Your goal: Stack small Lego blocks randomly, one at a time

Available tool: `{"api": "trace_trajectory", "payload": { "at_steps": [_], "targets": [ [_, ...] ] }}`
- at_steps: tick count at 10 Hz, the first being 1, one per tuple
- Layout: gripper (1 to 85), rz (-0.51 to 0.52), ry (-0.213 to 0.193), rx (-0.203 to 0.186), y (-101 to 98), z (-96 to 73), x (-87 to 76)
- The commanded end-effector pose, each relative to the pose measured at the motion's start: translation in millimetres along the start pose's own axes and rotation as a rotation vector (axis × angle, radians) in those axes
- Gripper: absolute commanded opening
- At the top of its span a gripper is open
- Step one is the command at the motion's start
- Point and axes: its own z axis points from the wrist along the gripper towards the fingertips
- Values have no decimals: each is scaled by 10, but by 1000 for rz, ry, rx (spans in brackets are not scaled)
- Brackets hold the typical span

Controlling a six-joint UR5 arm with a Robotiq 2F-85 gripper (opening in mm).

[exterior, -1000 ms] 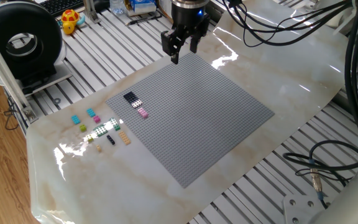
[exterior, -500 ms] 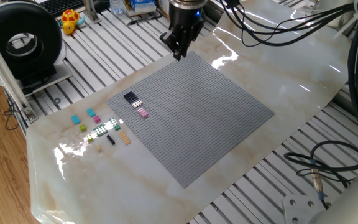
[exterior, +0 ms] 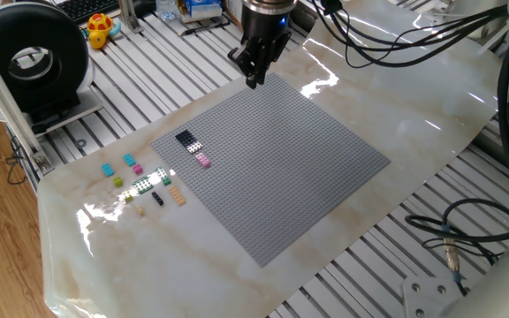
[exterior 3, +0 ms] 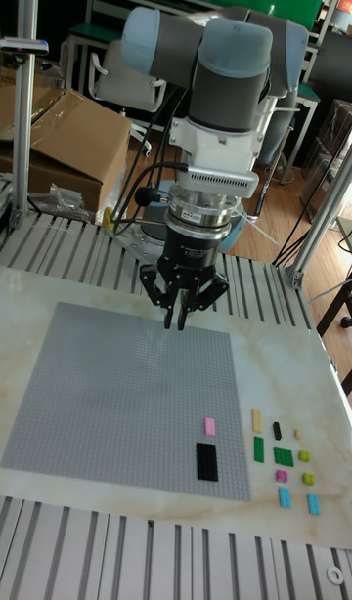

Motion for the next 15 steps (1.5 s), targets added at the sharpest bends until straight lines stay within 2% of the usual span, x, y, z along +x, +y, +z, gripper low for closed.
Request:
{"api": "trace_trajectory", "payload": {
  "at_steps": [1,2,3,4,5,7,8,9,11,12,14,15],
  "targets": [
    [267,-46,14,3,-22,-13,41],
    [267,-47,16,22,-73,-14,44],
    [270,-32,18,13,-49,-13,50],
    [293,-22,-1,4,-24,-13,0],
    [313,-15,-16,-7,63,16,-61],
    [330,29,-20,-23,407,159,-145],
    [337,44,-36,-24,582,251,-208],
    [347,47,-32,-21,621,262,-221],
    [337,19,17,9,546,263,-91],
    [320,-10,24,39,467,261,-74],
    [330,1,-1,28,491,314,-138],
    [333,34,-16,20,650,434,-246]
  ]
}}
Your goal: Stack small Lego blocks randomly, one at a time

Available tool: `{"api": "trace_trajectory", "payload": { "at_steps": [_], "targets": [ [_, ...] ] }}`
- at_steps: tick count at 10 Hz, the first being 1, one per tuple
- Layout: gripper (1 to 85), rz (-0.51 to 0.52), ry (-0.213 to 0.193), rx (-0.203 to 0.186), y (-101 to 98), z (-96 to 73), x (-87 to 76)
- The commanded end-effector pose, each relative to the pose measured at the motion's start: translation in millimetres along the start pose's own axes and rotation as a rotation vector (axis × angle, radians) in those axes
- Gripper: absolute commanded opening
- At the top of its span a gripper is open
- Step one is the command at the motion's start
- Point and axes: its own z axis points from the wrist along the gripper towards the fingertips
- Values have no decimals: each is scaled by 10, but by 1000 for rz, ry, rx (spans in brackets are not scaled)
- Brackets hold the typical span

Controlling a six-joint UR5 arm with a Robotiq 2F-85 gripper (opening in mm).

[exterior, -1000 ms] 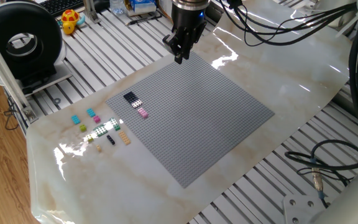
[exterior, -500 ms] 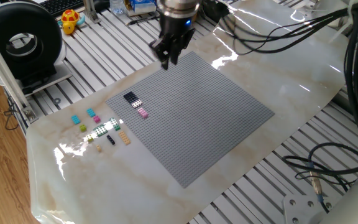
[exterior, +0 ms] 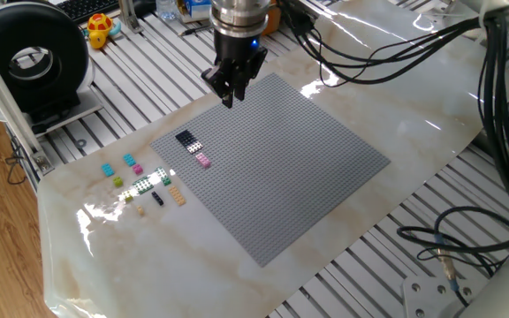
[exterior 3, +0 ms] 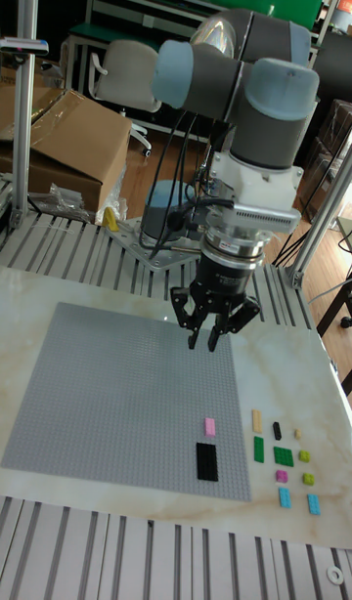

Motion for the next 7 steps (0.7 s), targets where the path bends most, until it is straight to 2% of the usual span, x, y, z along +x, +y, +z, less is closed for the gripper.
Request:
{"api": "trace_trajectory", "payload": {
  "at_steps": [1,2,4,6,7],
  "targets": [
    [340,71,-37,-32,392,260,-216],
    [357,88,-42,-40,474,302,-249],
    [350,86,4,-44,489,304,-131],
    [350,47,28,-25,441,304,-67],
    [353,75,33,-66,508,300,-26]
  ]
}}
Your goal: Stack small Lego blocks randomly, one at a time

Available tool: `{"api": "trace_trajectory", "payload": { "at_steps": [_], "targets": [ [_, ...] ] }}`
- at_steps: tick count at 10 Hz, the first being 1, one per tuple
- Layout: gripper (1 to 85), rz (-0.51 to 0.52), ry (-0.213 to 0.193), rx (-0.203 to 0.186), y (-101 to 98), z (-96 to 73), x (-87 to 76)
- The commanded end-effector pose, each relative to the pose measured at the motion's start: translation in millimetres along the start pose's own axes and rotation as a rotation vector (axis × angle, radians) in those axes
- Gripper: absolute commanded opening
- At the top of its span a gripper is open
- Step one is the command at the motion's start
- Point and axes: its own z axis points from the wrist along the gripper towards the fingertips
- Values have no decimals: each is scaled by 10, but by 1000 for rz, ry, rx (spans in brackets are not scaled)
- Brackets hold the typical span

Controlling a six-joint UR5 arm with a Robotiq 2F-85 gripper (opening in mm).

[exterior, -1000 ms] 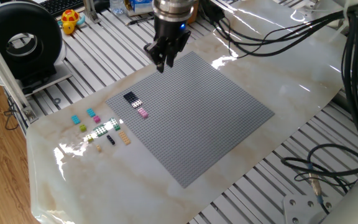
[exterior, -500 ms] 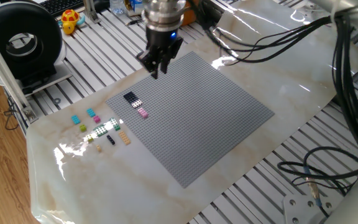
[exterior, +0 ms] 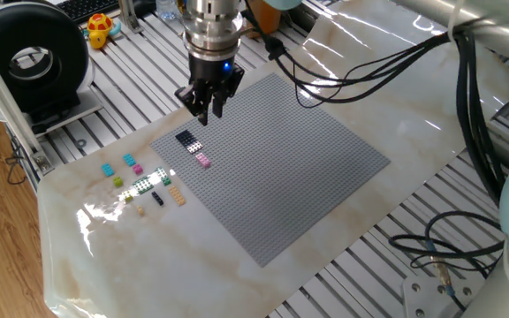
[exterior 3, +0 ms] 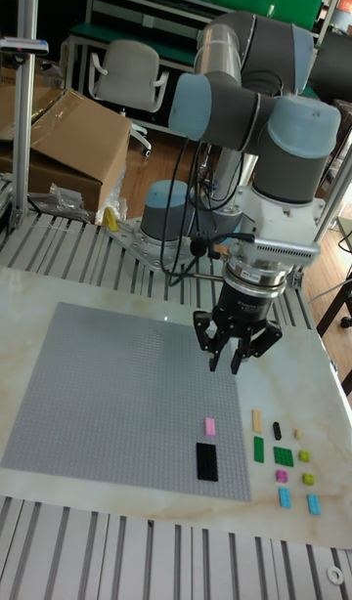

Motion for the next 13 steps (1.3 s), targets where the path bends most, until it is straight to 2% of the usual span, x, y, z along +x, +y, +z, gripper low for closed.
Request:
{"api": "trace_trajectory", "payload": {
  "at_steps": [1,2,3,4,7,8,9,10,11,12,13],
  "targets": [
    [390,25,9,-46,195,95,19],
    [400,56,-20,-24,361,274,-98],
    [393,96,-22,-26,553,407,-150],
    [390,98,-23,-27,587,434,-177],
    [387,27,27,-21,576,434,-44],
    [403,29,18,-38,609,463,-48],
    [423,52,6,-55,757,518,-65],
    [433,67,-27,-44,936,625,-124],
    [447,104,-19,-53,1127,670,-130],
    [443,122,-5,-56,1197,648,-130],
    [417,132,6,-95,1300,640,-111]
  ]
}}
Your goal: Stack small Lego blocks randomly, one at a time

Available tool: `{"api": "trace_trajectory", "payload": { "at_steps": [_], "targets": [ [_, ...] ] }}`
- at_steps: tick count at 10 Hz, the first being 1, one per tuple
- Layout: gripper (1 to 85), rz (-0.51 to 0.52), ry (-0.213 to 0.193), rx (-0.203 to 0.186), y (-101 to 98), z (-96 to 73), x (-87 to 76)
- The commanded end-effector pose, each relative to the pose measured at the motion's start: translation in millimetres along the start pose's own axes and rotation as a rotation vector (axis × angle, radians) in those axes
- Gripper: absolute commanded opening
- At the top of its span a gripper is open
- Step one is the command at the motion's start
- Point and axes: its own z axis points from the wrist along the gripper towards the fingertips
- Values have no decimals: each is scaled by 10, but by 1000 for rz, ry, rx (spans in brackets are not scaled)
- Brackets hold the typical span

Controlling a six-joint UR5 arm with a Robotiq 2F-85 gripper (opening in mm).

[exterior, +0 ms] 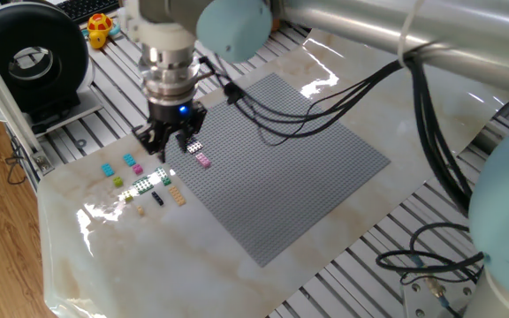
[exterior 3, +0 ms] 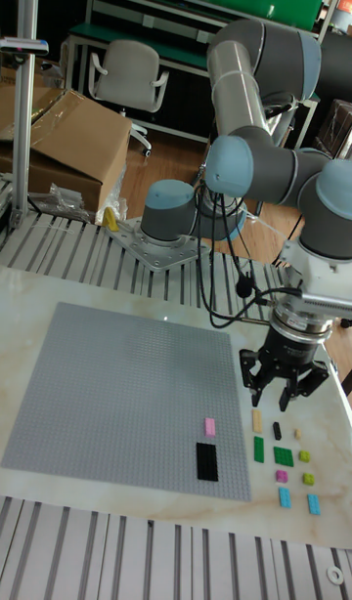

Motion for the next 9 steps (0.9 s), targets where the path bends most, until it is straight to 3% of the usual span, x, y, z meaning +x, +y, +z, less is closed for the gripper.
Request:
{"api": "trace_trajectory", "payload": {
  "at_steps": [1,2,3,5,6,7,9],
  "targets": [
    [417,-7,16,1,160,49,39],
    [417,-33,27,42,54,46,67],
    [420,-25,30,39,59,57,69],
    [443,25,11,-1,370,239,-53],
    [443,46,-2,34,470,328,-120],
    [420,49,5,42,528,356,-135],
    [413,39,26,32,517,312,-94]
  ]
}}
